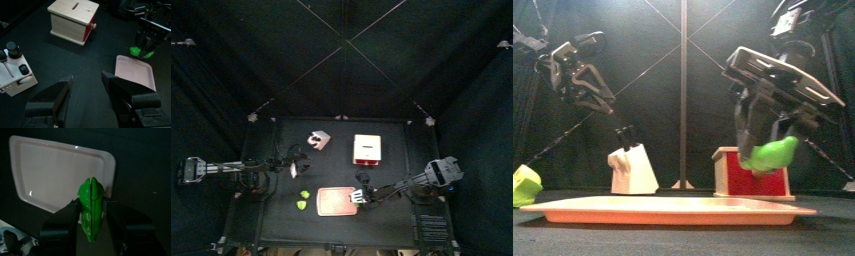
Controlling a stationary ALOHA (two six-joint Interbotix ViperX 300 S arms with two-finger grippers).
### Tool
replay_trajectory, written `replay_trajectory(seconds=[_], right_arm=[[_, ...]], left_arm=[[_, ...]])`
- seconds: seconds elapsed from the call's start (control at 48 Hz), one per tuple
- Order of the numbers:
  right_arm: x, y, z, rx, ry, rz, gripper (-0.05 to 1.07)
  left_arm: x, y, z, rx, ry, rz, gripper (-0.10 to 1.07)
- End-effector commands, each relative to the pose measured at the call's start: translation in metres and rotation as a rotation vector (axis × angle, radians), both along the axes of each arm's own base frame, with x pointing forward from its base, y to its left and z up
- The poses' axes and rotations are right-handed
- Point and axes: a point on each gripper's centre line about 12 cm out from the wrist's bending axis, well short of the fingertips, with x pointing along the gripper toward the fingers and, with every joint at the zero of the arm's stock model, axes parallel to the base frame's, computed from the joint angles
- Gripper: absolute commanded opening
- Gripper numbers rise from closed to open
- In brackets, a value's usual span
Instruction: Put pea on plate
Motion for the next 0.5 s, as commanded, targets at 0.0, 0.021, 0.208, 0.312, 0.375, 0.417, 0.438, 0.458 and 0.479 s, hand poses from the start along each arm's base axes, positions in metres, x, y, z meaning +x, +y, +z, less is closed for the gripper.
replay_trajectory(seconds=[0.0, 0.021, 0.208, 0.312, 0.375, 0.417, 0.438, 0.458, 0.479], right_arm=[[0.023, 0.000, 0.015, 0.014, -0.099, 0.021, 0.54], [0.026, 0.000, 0.013, 0.015, -0.105, 0.023, 0.54], [0.048, 0.001, 0.009, 0.022, -0.139, 0.033, 0.54], [0.056, 0.001, 0.010, 0.013, -0.147, 0.037, 0.54], [0.060, 0.001, 0.010, 0.007, -0.155, 0.041, 0.54], [0.062, 0.001, 0.010, 0.003, -0.155, 0.042, 0.54], [0.064, 0.000, 0.009, 0.001, -0.154, 0.043, 0.54], [0.065, 0.000, 0.009, -0.001, -0.155, 0.044, 0.54], [0.066, 0.001, 0.008, -0.001, -0.155, 0.044, 0.54]], left_arm=[[0.002, 0.001, 0.004, 0.001, -0.013, -0.001, 0.86], [0.002, 0.001, 0.005, 0.000, -0.015, 0.000, 0.86], [0.001, 0.001, 0.004, 0.000, -0.012, 0.001, 0.86], [0.002, 0.001, 0.004, 0.000, -0.012, 0.000, 0.86], [0.001, 0.001, 0.004, 0.000, -0.012, 0.001, 0.86], [0.001, 0.001, 0.003, -0.001, -0.010, 0.000, 0.86], [0.002, 0.001, 0.004, 0.000, -0.012, 0.000, 0.86], [0.001, 0.001, 0.003, 0.001, -0.010, -0.001, 0.86], [0.002, 0.001, 0.004, 0.000, -0.012, 0.000, 0.86]])
